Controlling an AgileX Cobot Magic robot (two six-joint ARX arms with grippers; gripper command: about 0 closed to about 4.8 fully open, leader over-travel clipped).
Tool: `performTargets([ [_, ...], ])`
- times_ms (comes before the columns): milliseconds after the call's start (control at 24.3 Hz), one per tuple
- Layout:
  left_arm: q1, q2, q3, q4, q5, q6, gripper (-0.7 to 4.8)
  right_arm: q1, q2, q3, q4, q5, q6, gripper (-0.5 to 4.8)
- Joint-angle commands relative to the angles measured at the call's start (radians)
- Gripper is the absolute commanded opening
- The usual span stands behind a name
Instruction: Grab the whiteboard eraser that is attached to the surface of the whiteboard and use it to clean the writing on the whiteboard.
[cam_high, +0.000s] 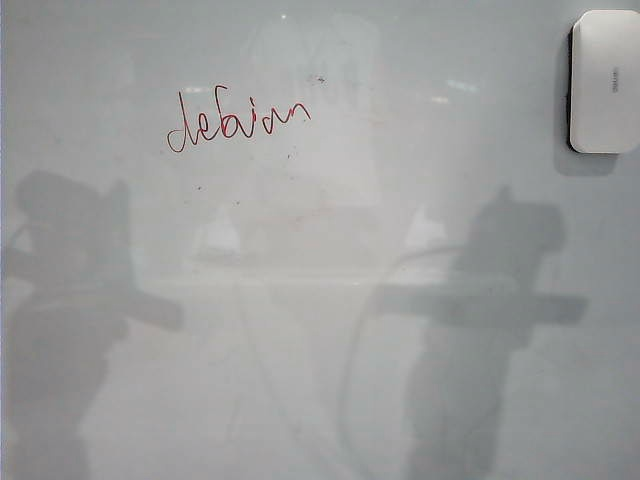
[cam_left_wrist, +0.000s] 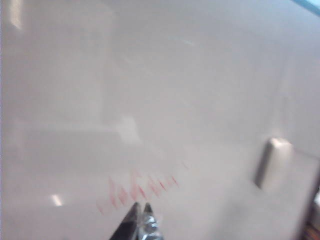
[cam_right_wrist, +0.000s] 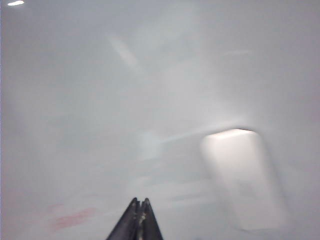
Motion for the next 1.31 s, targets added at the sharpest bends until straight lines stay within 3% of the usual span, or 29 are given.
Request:
performTargets([
  [41, -0.001, 0.004, 0.062, -0.168, 0.124, -0.010, -0.05, 0.002, 0.002, 0.105, -0.033, -0.154, 0.034, -0.01],
  [123, 0.000, 0.004, 0.076, -0.183, 0.142, -0.010, -0.05, 0.001, 0.010, 0.152, -0.039, -0.170, 0.039, 0.08],
  [205, 0.000, 0.004, 0.076, -0.201, 0.142, -0.010, -0.05, 0.001, 0.031, 0.186, -0.072, -0.168, -0.022, 0.65],
  [329, 0.001, 0.004, 0.076, -0.255, 0.142, 0.001, -0.05, -0.001, 0.106, 0.229, -0.179, -0.132, -0.274, 1.33],
  [411, 0.001, 0.004, 0.076, -0.294, 0.141, 0.012, -0.05, -0.001, 0.179, 0.237, -0.200, -0.077, -0.371, 1.65],
  [575, 0.001, 0.004, 0.076, -0.324, 0.141, 0.039, -0.05, 0.001, 0.355, 0.237, -0.140, 0.156, -0.413, 2.57],
  [740, 0.002, 0.004, 0.076, -0.325, 0.134, 0.055, -0.05, 0.006, 0.548, 0.236, -0.026, 0.169, -0.412, 3.93],
  [904, 0.002, 0.004, 0.079, -0.348, 0.112, 0.097, -0.05, 0.101, 0.731, 0.237, 0.108, 0.237, -0.413, 4.42],
  [1192, 0.002, 0.004, 0.079, -0.357, 0.037, 0.097, -0.05, 0.249, 0.862, 0.238, 0.227, 0.472, -0.425, 4.47],
  [1315, 0.002, 0.004, 0.079, -0.357, 0.030, 0.096, -0.05, 0.269, 0.889, 0.239, 0.243, 0.542, -0.425, 4.68],
])
